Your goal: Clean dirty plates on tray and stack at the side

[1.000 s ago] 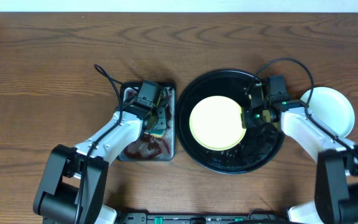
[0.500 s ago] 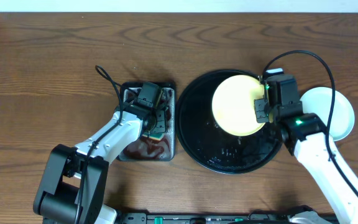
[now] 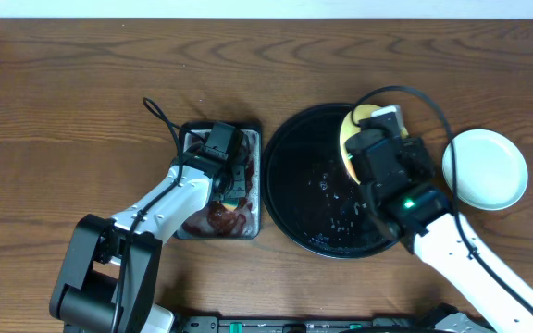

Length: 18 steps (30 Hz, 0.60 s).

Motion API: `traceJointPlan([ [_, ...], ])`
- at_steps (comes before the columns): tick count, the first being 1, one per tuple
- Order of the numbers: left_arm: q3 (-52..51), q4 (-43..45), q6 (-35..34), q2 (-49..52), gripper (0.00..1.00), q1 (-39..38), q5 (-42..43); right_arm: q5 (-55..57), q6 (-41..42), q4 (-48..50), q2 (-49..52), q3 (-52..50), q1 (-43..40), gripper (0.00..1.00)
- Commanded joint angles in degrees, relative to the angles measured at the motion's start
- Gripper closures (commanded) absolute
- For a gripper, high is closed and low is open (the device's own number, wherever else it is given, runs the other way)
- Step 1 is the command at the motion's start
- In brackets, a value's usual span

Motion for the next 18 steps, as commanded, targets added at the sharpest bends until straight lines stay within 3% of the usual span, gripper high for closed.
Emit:
traceJointPlan([
  [1,-0.52,-0.24,0.24,0.48,0.93,0.31,-0.94,10.69,-0.76,0.22,-0.79,1.38,3.5,0.99],
  [3,-0.35,-0.24,1.38,0.35,0.93,0.31,-0.94,13.55,-0.79,0.39,-0.79,1.38,5.35,0.99],
  [7,0.35,-0.33,3.19,-1.36,0.44,0.31,-0.94,19.65,-1.55,1.2,-0.79,1.38,7.89,0.99],
  [9,0.35,-0.55,3.15,-2.82,0.3,0.31,-0.94,20.98,-2.75,2.05,-0.79,1.38,8.44,0.99],
  [18,0.22,-6.36,2.84,-3.54,0.28,0.24,-0.92,21.51,-6.16,6.16,-0.79,1.4,8.74,0.99],
])
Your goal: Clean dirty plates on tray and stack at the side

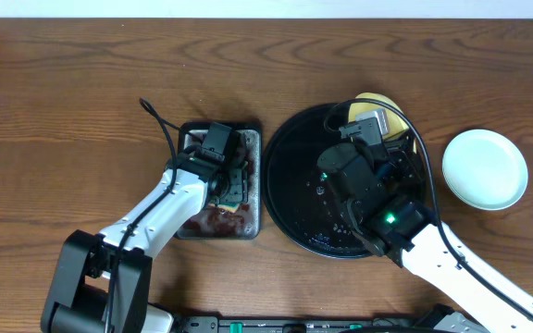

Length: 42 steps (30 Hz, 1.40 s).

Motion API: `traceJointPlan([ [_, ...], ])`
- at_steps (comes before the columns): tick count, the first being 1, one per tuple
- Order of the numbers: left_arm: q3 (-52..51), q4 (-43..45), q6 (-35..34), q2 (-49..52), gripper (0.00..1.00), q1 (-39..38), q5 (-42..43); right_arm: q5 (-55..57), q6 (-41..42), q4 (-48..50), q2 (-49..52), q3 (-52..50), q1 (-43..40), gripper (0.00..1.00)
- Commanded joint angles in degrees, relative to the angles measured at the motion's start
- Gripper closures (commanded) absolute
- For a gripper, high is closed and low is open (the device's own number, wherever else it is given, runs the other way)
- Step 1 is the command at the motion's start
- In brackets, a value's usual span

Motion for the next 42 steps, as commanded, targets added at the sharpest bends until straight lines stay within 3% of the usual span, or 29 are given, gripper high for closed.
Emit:
traceJointPlan([
  [1,0.2,-1.29,0.46,0.42,0.28,0.17,-0.7,2.82,-1.55,0.98,-0.79,1.38,0.42,0.99],
  [5,0.2,-2.12,0.48,1.6,0.33,0.11,-0.68,2.84,-2.38,1.88,-0.79,1.38,0.42,0.99],
  [8,0.2,-2.58,0.48,2.47,0.55,0.11,-0.7,2.84,-2.36,1.84,-0.79,1.38,0.42,0.99],
  [11,0.2,-2.67,0.48,2.82,0.91,0.13,-0.7,2.82,-2.36,1.99,-0.79,1.38,0.42,0.99],
  [13,0.2,-2.6,0.48,2.8,0.93,0.11,-0.7,2.82,-2.34,2.01,-0.76,1.38,0.42,0.99],
  [22,1.07,-2.64,0.57,0.59,0.91,0.13,-0.7,2.8,-2.32,2.03,-0.76,1.38,0.35,0.99],
  [23,1.44,-2.6,0.59,-0.22,0.77,0.13,-0.74,2.75,-2.29,2.03,-0.76,1.38,0.35,0.99],
  [24,1.77,-2.51,0.74,-0.9,0.51,0.13,-0.74,2.75,-2.29,2.05,-0.76,1.38,0.35,0.99],
  [26,2.05,-0.98,0.98,-2.4,0.38,0.17,-1.25,2.75,-2.29,2.08,-0.76,1.38,0.35,0.99],
  [34,1.81,8.5,0.94,-0.59,0.35,0.17,-4.83,1.51,-1.64,2.05,-0.76,1.38,0.35,0.99],
  [42,1.7,10.03,0.74,3.61,0.35,0.17,-7.82,1.51,-1.66,2.05,-0.76,1.38,0.35,0.99],
])
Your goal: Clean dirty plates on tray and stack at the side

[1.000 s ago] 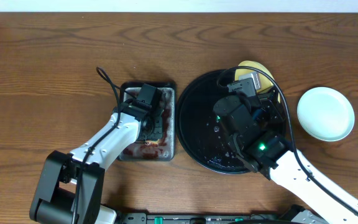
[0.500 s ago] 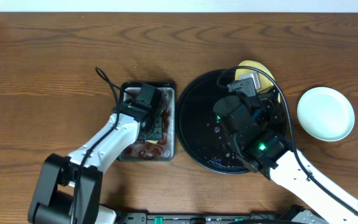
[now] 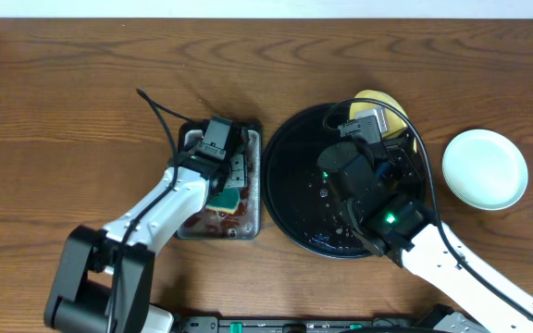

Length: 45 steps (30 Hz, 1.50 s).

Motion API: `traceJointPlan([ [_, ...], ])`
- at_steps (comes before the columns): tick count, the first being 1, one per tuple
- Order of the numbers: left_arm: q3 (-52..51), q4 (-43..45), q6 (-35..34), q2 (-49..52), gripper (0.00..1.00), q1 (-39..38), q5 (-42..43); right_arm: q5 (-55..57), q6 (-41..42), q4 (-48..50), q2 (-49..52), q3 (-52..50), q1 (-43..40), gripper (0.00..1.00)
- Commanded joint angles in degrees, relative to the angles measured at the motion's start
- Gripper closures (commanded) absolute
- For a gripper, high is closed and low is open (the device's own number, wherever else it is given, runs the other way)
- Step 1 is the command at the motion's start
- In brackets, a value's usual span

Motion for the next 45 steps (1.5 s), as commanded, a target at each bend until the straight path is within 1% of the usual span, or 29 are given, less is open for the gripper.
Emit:
traceJointPlan([
  [1,1.07,0.02,-0.07,2.56,0.35,0.2,-2.71,1.14,0.28,0.2,-0.76,1.38,0.35,0.99],
  [4,1.05,0.31,-0.31,4.26,0.35,0.2,-2.51,1.11,0.28,0.2,-0.76,1.38,0.35,0.99],
  [5,1.05,0.37,-0.33,4.87,0.36,0.2,-2.49,1.11,0.31,0.2,-0.76,1.38,0.35,0.99],
  [7,1.05,0.83,-0.28,6.16,0.68,0.2,-2.27,1.11,0.28,0.2,-0.76,1.38,0.35,0.99],
  [8,1.05,0.94,-0.28,6.34,0.91,0.2,-2.29,1.14,0.28,0.17,-0.76,1.38,0.35,0.99],
  [10,1.07,1.16,-0.28,6.32,0.93,0.2,-2.27,1.14,0.28,0.17,-0.76,1.38,0.35,0.99],
  [16,1.33,1.33,-0.28,4.87,0.93,0.2,-2.25,1.11,0.28,0.15,-0.76,1.38,0.35,0.98],
  [17,1.36,1.25,-0.28,3.98,0.93,0.2,-2.25,1.11,0.28,0.15,-0.76,1.38,0.35,0.98],
  [18,1.36,1.18,-0.28,3.06,0.83,0.2,-2.23,1.11,0.28,0.15,-0.76,1.38,0.35,0.98],
  [20,1.33,1.09,-0.28,0.39,0.55,0.2,-1.81,1.11,0.28,0.15,-0.76,1.38,0.35,0.99],
  [21,1.33,0.87,-0.28,-1.03,0.44,0.2,-1.18,1.11,0.28,0.17,-0.76,1.38,0.35,0.99],
  [22,1.33,0.44,-0.31,-2.4,0.38,0.2,-0.48,1.14,0.28,0.15,-0.76,1.38,0.35,0.99],
  [23,1.33,-0.31,-0.28,-4.09,0.35,0.2,0.5,1.14,0.26,0.15,-0.76,1.38,0.35,0.99],
  [24,1.33,-1.66,-0.31,-5.92,0.33,0.2,1.66,1.14,0.26,0.15,-0.76,1.38,0.35,0.99],
  [29,1.14,-5.84,-0.31,-7.28,0.32,0.2,2.25,1.14,0.24,0.17,-0.76,1.38,0.37,0.99],
  [33,-0.42,-6.69,-0.31,-7.21,0.32,0.2,2.25,0.83,0.26,0.22,-0.76,1.38,0.42,0.99],
  [35,-0.66,-7.37,-0.31,-7.21,0.32,0.2,2.25,-1.05,0.24,0.15,-0.76,1.38,0.39,0.99],
  [38,-0.74,-7.76,-0.31,-7.21,0.31,0.2,2.27,-0.33,0.37,0.52,-0.76,1.38,-0.13,0.99],
  [40,-0.74,-7.93,-0.28,-7.21,0.28,0.2,2.25,-1.38,3.65,2.36,-0.76,1.38,-0.39,0.99],
  [42,-0.74,-7.91,-0.28,-7.21,0.27,0.2,2.25,-4.7,-0.11,2.93,-0.76,1.38,-0.31,0.99],
  [43,-0.74,-7.91,-0.28,-7.21,0.27,0.2,2.25,-3.69,-1.6,2.95,-0.76,1.38,-0.42,0.99],
  [45,-0.74,-7.91,-0.31,-7.21,0.27,0.2,2.25,-2.73,-0.81,3.26,-0.79,1.38,-0.46,0.99],
])
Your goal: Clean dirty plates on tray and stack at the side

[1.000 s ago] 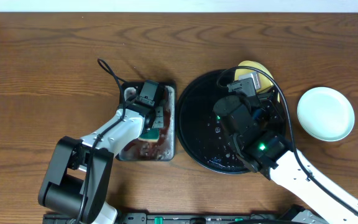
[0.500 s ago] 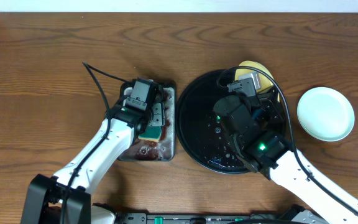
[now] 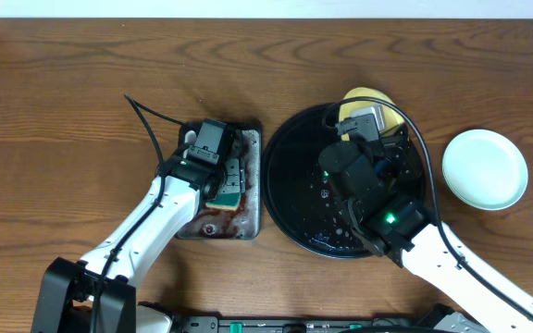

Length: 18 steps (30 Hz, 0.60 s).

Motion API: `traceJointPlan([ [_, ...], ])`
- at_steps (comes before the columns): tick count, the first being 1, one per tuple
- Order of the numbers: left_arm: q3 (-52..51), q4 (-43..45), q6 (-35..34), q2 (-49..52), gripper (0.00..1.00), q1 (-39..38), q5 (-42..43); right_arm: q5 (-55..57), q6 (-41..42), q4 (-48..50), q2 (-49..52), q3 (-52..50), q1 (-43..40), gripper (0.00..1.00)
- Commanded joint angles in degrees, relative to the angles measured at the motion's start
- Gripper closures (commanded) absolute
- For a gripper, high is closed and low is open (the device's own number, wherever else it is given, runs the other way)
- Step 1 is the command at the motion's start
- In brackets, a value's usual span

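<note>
A yellow plate (image 3: 366,95) pokes out past the back rim of the round black tray (image 3: 290,185). My right gripper (image 3: 365,120) sits over the plate's near edge, apparently shut on it, and hides most of it. A clean white plate (image 3: 485,168) lies on the table to the right. My left gripper (image 3: 228,180) is down in a small rectangular black dish (image 3: 213,228) smeared with dark red sauce. It is shut on a green and yellow sponge (image 3: 227,197).
Wet specks dot the black tray's floor (image 3: 327,217). The left arm's cable (image 3: 146,120) loops over the table behind the small dish. A pale wall edge runs along the table's far side.
The right gripper and the yellow plate have shifted a little left and back at the tray's rim. The left arm has swung its elbow leftward, with the sponge still in the middle of the small dish.
At first the right gripper held the yellow plate tilted over the tray's back right while the left held the sponge low in the saucy dish. Then the right wrist had turned and the plate lay at the back rim. The sponge then sat higher in the dish.
</note>
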Motion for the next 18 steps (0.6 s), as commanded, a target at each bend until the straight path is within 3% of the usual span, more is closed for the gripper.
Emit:
traceJointPlan([
  [1,-0.83,-0.26,-0.11,0.17,0.27,0.15,0.55,0.42,-0.76,0.5,-0.76,1.38,-0.42,0.99],
  [5,-0.83,-0.28,-0.09,0.17,0.27,0.15,0.55,-1.66,7.15,-0.52,-0.74,1.38,-2.14,0.99],
  [9,-0.83,-0.66,-0.09,0.17,0.25,0.15,0.52,-13.42,19.04,-5.4,-0.74,1.38,-8.9,0.99],
  [13,-0.83,-1.38,-0.07,0.17,0.24,0.15,0.52,-30.38,32.22,-12.13,-0.74,1.38,-23.15,0.99],
  [18,-0.83,-1.33,-0.09,0.17,0.24,0.15,0.5,-47.34,39.17,-16.68,-0.74,1.29,-43.19,0.99],
])
